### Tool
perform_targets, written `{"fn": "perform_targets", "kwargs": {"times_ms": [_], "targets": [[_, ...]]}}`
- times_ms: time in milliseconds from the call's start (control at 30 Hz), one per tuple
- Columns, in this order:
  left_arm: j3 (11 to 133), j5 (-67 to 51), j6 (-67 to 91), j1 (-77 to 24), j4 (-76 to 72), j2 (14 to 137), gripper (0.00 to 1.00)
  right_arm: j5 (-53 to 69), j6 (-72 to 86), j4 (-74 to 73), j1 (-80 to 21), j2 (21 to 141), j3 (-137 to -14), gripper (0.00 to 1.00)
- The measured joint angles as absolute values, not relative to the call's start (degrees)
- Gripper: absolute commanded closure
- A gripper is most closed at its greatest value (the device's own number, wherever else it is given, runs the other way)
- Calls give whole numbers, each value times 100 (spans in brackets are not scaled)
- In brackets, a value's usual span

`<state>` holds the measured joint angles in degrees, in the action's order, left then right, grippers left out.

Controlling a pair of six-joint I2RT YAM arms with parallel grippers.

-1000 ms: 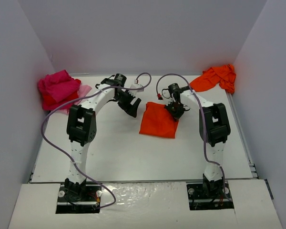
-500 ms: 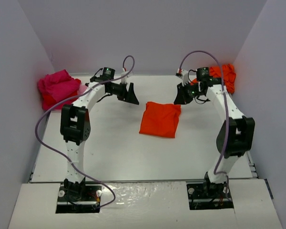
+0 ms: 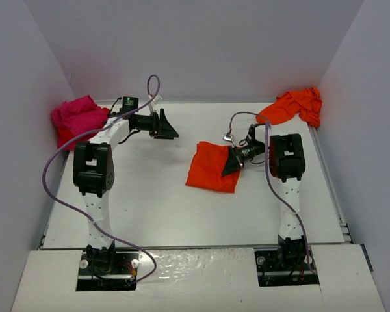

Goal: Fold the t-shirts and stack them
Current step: Fold the tshirt

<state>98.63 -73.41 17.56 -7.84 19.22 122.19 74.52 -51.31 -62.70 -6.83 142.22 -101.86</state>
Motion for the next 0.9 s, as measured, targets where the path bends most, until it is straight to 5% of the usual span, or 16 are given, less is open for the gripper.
{"fn": "perform_targets", "kwargs": {"times_ms": [500,900], "targets": [[9992,-7642,1944,-825,1737,12210,40,7475,-5254,-6881,-555,14723,-10822,100],[9998,-7916,2523,-1442,1141,11669,36,6458,-5366,-6492,-407,12362,-11580,100]]}}
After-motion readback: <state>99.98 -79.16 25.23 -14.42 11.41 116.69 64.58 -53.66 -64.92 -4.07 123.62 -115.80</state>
